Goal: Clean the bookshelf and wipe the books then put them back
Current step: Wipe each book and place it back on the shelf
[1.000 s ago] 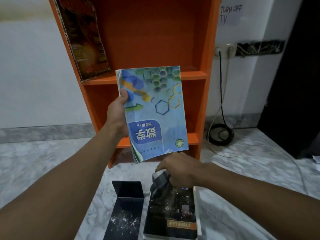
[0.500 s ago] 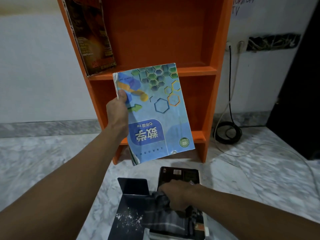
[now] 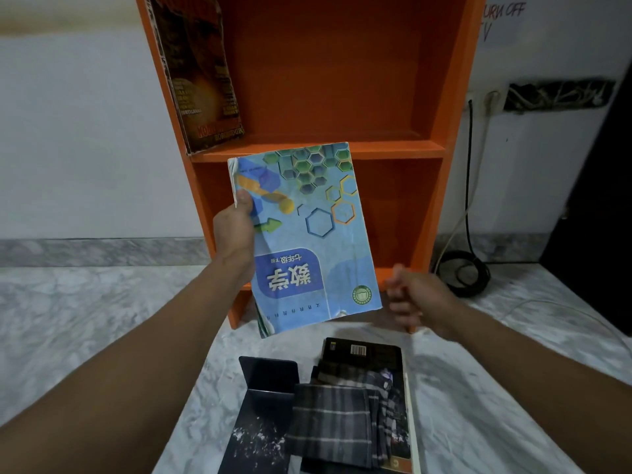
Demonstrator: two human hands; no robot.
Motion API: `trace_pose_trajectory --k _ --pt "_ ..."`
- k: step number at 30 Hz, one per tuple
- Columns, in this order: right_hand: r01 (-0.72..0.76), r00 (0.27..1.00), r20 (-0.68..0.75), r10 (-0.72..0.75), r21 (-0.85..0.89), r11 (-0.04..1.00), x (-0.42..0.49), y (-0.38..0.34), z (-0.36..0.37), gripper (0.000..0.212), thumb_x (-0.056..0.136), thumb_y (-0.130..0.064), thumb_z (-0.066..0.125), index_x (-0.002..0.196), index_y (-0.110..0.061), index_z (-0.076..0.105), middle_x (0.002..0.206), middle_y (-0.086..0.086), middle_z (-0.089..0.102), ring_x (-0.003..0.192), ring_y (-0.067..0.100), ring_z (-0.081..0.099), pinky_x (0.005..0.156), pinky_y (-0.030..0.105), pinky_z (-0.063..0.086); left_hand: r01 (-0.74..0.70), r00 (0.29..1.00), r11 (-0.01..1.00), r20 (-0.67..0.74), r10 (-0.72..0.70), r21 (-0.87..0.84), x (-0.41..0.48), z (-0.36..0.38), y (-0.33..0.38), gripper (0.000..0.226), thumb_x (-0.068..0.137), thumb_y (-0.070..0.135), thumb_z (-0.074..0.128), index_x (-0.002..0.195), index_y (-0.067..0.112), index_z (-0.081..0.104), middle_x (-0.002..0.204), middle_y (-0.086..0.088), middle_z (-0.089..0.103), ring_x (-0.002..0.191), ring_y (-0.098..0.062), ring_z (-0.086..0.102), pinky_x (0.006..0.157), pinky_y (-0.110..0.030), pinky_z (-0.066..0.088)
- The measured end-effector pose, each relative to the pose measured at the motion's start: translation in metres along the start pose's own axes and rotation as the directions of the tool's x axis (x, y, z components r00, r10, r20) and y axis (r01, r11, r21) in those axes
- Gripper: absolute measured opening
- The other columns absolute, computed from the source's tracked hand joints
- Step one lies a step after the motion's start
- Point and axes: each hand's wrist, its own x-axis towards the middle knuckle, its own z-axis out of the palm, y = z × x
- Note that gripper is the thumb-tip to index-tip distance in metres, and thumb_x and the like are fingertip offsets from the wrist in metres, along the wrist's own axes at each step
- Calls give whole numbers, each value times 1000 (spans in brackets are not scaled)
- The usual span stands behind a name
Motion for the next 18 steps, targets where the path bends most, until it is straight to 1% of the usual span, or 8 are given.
trace_pose_trajectory --k 2,4,8,11,13,15,17,18 --pt "-39 991 133 -4 318 947 -13 -29 -2 56 93 -63 40 108 -15 64 102 6 69 95 27 65 83 44 52 16 1000 1000 -11 -16 -20 -1 2 2 33 101 39 49 80 19 65 81 1 70 72 -20 68 69 -35 58" --pt "30 975 197 -99 325 945 -28 -49 5 52 91 -61 46 109 -16 64 94 2 73 86 19 71 77 41 55 31 999 999 -13 -32 -36 -3 4 1 34 101 40 49 81 19 65 81 0 70 74 -23 69 70 -37 59" --pt "230 968 92 -233 38 972 -43 -66 21 22 92 -12 65 113 -9 64 93 5 74 76 19 73 65 33 59 48 999 997 -14 -49 -57 -9 10 2 34 102 40 46 82 19 63 79 1 69 70 -19 68 62 -32 57" --pt "342 937 -49 -347 -88 935 -41 -75 19 12 92 -6 61 100 -14 66 84 3 69 70 19 64 61 28 51 19 1000 999 -6 -19 29 -9 15 3 26 104 33 45 94 16 62 86 1 66 74 -16 66 55 -24 50" --pt "430 871 -123 -475 -278 859 -38 -85 11 10 89 -10 62 88 -20 65 80 1 68 74 21 64 66 32 52 -60 997 960 -23 69 272 -6 15 3 31 97 28 58 120 8 50 110 -7 62 99 -25 64 66 -24 48" --pt "415 806 -147 -573 -550 725 -40 -96 2 6 83 -20 60 85 -26 63 79 -2 67 78 25 65 70 39 54 -211 959 747 -13 282 630 -7 6 3 79 79 26 78 138 9 28 135 -19 42 125 -37 43 92 -40 44" --pt "330 733 -122 -670 -797 506 -46 -104 -3 7 80 -21 58 78 -27 57 70 -5 61 78 28 61 70 37 45 -451 779 287 216 589 845 -9 -1 3 106 60 22 87 143 12 22 142 -23 31 133 -41 30 108 -55 30" --pt "300 677 -76 -733 -880 368 -49 -107 -5 8 81 -19 57 76 -26 57 68 -5 59 78 27 58 71 37 38 -530 677 39 394 622 847 -11 0 6 106 57 18 85 144 16 24 143 -20 32 135 -38 29 112 -60 23"
